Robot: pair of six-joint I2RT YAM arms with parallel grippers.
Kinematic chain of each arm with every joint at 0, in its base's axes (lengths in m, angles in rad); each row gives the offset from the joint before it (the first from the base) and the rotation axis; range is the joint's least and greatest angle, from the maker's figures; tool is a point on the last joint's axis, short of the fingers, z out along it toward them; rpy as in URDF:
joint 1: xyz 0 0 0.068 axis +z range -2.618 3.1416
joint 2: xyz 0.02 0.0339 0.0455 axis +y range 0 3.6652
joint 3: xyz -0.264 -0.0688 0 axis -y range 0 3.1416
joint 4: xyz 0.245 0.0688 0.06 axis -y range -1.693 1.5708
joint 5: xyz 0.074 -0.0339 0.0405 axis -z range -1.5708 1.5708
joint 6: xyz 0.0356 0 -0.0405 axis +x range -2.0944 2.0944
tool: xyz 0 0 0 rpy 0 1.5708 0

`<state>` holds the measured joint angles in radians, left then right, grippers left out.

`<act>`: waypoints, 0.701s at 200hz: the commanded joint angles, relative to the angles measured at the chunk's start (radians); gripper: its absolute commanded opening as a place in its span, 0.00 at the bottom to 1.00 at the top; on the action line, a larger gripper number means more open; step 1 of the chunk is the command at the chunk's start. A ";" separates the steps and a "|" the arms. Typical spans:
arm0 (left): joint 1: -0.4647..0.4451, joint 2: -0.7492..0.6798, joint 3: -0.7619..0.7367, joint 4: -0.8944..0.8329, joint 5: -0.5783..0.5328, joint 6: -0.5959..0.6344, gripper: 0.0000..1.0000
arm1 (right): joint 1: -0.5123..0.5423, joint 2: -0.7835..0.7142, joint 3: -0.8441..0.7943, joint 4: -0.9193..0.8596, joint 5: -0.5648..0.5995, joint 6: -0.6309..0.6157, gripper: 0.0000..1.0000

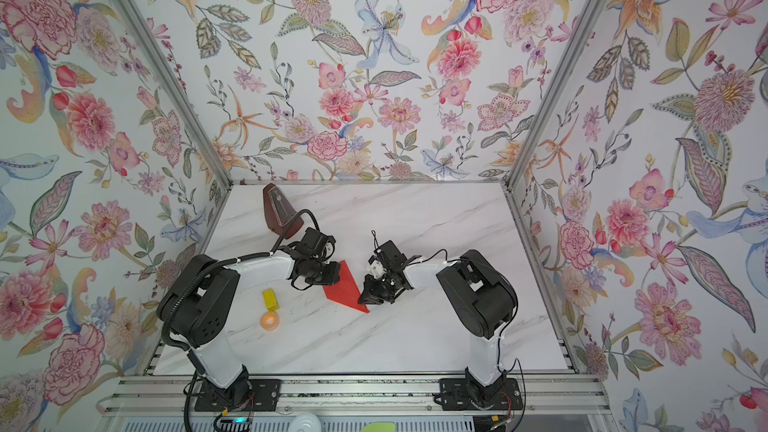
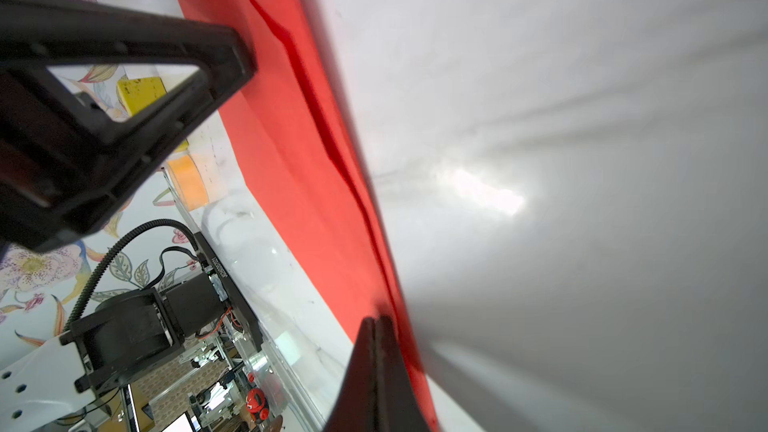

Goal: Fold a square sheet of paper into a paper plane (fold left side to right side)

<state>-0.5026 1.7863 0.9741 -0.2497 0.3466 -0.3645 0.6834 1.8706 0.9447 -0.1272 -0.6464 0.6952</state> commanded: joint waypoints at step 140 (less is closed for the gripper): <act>-0.068 0.111 0.013 -0.037 0.005 0.252 0.00 | -0.058 -0.280 -0.138 -0.129 0.070 0.051 0.16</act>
<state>-0.5228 1.8198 1.0046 -0.2192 0.3622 -0.2138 0.6659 1.6100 0.7551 -0.2302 -0.5938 0.7395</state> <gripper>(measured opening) 0.048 0.112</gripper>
